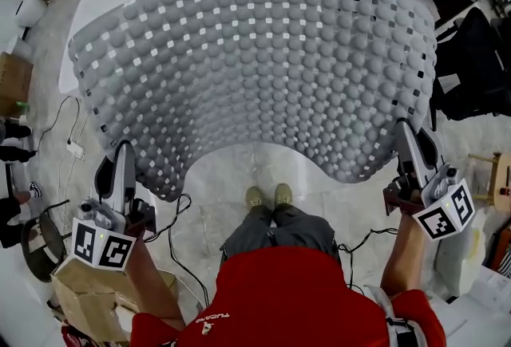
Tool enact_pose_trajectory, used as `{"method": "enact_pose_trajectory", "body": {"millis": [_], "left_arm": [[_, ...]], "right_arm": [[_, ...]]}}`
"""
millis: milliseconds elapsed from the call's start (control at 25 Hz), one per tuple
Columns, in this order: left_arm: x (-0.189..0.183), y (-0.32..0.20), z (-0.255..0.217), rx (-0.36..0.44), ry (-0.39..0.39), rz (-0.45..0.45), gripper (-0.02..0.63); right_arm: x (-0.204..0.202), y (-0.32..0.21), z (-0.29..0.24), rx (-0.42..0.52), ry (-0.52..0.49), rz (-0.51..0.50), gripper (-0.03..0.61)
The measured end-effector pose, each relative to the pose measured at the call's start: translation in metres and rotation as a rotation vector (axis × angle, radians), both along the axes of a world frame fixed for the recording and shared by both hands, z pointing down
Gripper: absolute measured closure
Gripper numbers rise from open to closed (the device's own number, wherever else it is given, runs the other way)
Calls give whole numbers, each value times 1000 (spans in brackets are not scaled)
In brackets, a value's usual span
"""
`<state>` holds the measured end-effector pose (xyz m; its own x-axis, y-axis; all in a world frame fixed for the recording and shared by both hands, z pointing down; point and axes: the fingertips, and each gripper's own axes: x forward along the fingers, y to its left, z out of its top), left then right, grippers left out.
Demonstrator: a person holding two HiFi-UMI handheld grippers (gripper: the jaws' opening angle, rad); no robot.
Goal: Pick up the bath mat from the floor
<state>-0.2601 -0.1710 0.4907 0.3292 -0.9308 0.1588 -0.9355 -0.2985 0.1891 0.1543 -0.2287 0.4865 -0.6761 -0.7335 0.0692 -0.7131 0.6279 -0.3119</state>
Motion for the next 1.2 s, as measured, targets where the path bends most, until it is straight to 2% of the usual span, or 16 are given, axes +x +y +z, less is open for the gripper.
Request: {"method": "enact_pose_trajectory", "body": {"millis": [160, 360, 560, 880, 1200], "left_arm": [[-7, -3, -9, -2, -21, 18, 575], [-2, -4, -9, 48, -19, 17, 575], [4, 1, -9, 65, -12, 23, 575], [-3, -1, -3, 54, 27, 29, 575], [-6, -2, -16, 62, 27, 36, 576]], "right_arm": [[-7, 4, -3, 5, -21, 11, 537], [1, 2, -2, 54, -32, 10, 537], [7, 7, 0, 67, -34, 10, 537], [-2, 5, -2, 73, -26, 6, 538], [-7, 5, -10, 74, -34, 5, 538]]}}
